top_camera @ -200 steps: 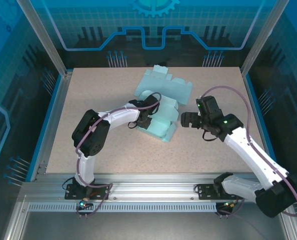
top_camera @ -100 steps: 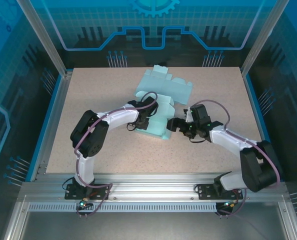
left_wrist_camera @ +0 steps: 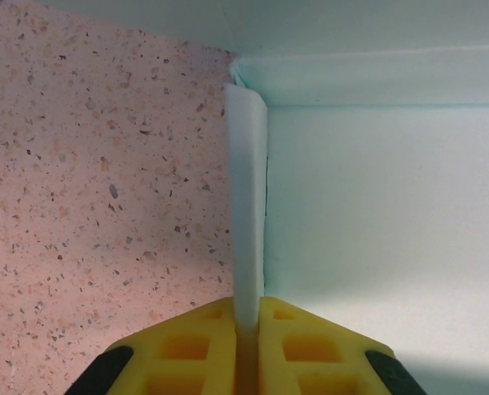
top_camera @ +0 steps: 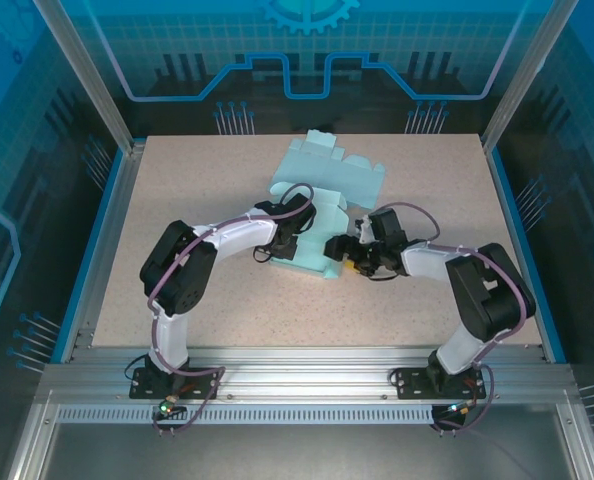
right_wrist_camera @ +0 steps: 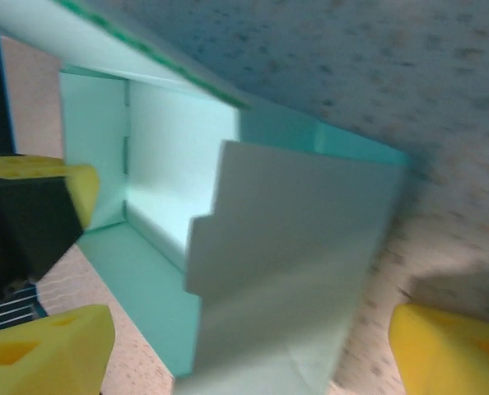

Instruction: Fold the paper box

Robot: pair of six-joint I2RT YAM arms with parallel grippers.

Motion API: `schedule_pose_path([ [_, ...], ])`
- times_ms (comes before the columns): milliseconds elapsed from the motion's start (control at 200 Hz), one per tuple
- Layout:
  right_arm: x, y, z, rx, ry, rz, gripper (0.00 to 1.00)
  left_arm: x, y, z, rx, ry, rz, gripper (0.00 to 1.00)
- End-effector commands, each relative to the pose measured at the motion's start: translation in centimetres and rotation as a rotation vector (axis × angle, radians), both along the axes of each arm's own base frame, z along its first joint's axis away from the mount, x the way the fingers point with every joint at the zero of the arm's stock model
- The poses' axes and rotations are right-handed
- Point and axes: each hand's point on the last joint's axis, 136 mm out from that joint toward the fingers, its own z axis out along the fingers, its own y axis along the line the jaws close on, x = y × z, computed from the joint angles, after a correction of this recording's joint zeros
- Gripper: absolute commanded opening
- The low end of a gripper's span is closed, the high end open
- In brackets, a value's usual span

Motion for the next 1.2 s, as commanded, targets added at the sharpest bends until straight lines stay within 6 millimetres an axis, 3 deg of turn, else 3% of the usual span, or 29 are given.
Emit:
schedule_pose_path([
  [0, 0.9, 2.0, 1.9, 0.073, -0.054, 0.045, 0.86, -1.2, 1.4, -0.6, 0.040, 0.046, 0.018, 0.12],
  [200, 1.3, 2.6, 3.5, 0.057, -0.090, 0.063, 0.86, -1.3, 1.0, -0.9, 0.031, 0.053, 0.016, 0.12],
  [360, 1.5, 2.6, 3.2, 0.042, -0.084, 0.060, 0.84, -1.2, 0.9, -1.0, 0.034, 0.055, 0.015, 0.12],
  [585, 1.4, 3.0, 1.3, 0.003, -0.034, 0.077, 0.58, -1.1, 0.4, -0.9, 0.032, 0.054, 0.002, 0.12],
  [640, 2.1, 3.4, 1.6, -0.012, -0.047, 0.079, 0.52, -1.2, 0.3, -0.9, 0.032, 0.056, 0.000, 0.12],
  [775, 1.9, 2.8, -0.1, -0.162, -0.019, 0.081, 0.35, -1.2, 0.1, -0.9, 0.026, 0.055, -0.002, 0.12],
  [1136, 1.0, -1.2, -3.7, -0.664, -0.006, 0.064, 0.34, -1.1, 0.0, -0.6, 0.020, 0.047, 0.002, 0.12],
  [1196, 0.9, -1.4, -4.0, -0.698, -0.009, 0.064, 0.30, -1.0, -0.1, -0.3, 0.009, 0.041, 0.006, 0.12],
])
